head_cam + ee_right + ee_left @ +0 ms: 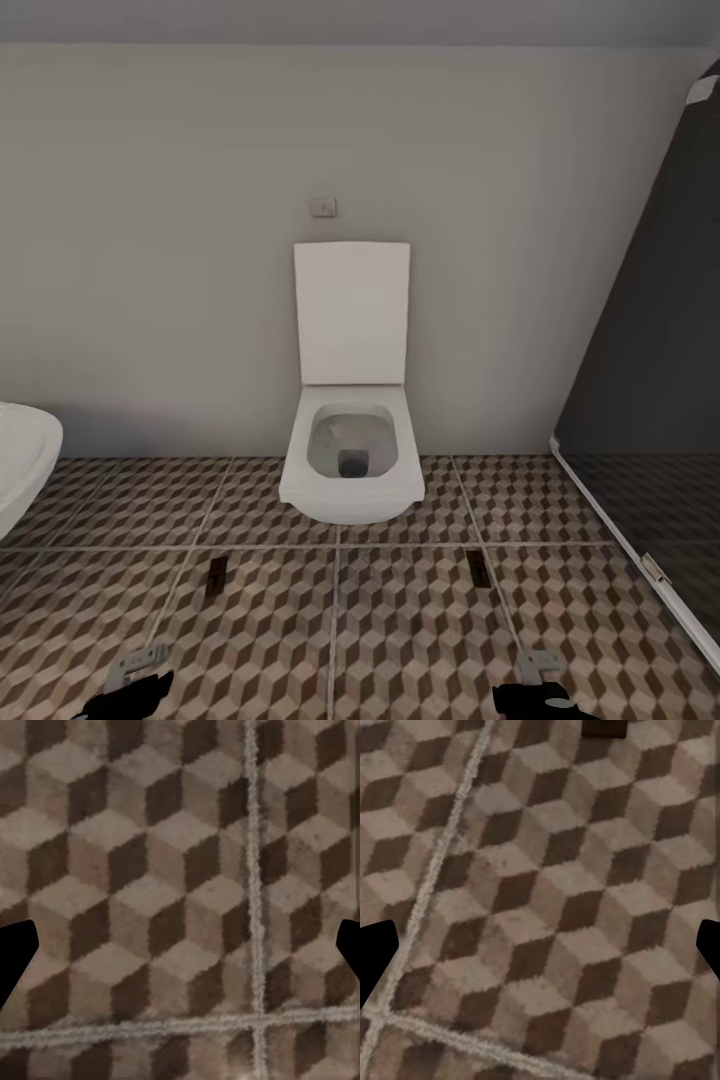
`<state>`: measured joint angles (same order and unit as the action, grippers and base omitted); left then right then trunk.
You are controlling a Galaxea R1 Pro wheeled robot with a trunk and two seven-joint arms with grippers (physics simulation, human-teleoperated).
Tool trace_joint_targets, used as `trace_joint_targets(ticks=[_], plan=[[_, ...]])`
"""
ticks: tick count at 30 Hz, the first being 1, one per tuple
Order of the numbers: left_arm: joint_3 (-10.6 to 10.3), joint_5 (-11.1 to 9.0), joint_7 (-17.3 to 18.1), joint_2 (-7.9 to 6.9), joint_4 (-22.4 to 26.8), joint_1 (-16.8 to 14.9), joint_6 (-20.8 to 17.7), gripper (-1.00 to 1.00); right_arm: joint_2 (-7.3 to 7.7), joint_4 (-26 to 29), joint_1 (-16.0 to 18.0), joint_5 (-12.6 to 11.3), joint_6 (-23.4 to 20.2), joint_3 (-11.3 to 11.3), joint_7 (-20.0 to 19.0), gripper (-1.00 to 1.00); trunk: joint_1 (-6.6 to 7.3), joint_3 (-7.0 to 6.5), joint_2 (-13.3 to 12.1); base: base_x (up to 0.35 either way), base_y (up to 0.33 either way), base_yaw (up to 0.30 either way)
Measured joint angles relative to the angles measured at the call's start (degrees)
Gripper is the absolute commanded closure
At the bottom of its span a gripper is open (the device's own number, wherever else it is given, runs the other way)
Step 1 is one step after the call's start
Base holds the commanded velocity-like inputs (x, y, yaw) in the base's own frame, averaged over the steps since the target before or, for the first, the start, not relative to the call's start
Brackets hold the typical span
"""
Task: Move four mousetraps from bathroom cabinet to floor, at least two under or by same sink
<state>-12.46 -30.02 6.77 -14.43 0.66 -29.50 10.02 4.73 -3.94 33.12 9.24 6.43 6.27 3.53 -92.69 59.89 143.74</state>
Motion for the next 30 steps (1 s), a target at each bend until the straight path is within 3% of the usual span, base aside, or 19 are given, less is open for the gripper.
trace_joint_targets(ticks=[30], plan=[[0.00, 0.03, 0.00, 0.02, -0.03, -0.04, 0.00, -1.00, -0.01, 0.00, 0.00, 0.00, 0.00, 0.01, 0.00, -1.00, 0.77, -6.65, -0.40, 0.000, 0.000, 0.000]])
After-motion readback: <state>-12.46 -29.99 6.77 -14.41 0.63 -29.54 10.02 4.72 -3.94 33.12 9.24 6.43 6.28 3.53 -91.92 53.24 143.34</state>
